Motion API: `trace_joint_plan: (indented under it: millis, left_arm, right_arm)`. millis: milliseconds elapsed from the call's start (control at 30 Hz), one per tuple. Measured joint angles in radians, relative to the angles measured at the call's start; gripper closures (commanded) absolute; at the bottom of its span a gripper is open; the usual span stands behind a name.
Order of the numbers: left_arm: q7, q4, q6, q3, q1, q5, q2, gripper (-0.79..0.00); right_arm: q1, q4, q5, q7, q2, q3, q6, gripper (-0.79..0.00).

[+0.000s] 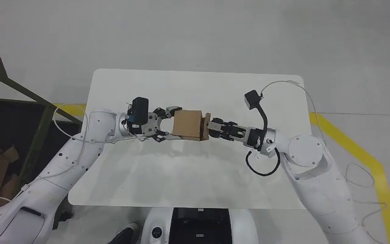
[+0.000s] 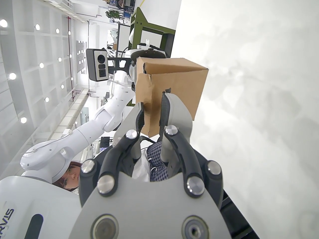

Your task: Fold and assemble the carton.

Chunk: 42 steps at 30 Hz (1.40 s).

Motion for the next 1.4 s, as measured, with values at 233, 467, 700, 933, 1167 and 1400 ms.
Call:
trace_joint_plan:
  millis: [233, 467, 700, 933, 1167, 1400]
  left_arm:
    - [0.002, -0.002, 0.000, -0.006, 0.003, 0.005, -0.002, -0.154]
    - [0.002, -0.010, 0.000, -0.012, 0.005, 0.010, -0.003, -0.154]
    - [-0.001, -0.017, 0.000, -0.019, 0.011, 0.015, -0.004, -0.157]
    - [0.001, -0.024, 0.000, -0.021, 0.016, 0.019, -0.005, -0.154]
    - [0.000, -0.031, 0.000, -0.025, 0.018, 0.021, -0.007, -0.154]
    - [0.000, -0.027, 0.000, -0.032, 0.025, 0.031, -0.006, -0.157]
  right_arm:
    - [0.001, -0.001, -0.008, 0.004, 0.002, -0.008, 0.004, -0.108]
    - [0.009, 0.001, -0.032, 0.006, 0.003, -0.018, 0.014, -0.095]
    - [0.017, -0.002, -0.037, -0.001, 0.003, -0.026, 0.016, -0.083]
    - [0.023, -0.015, -0.045, -0.004, 0.003, -0.036, 0.020, -0.077]
    - [0.030, -0.025, -0.064, -0.017, 0.003, -0.047, 0.024, -0.080]
    - [0.026, -0.042, -0.084, -0.045, 0.005, -0.038, 0.049, -0.080]
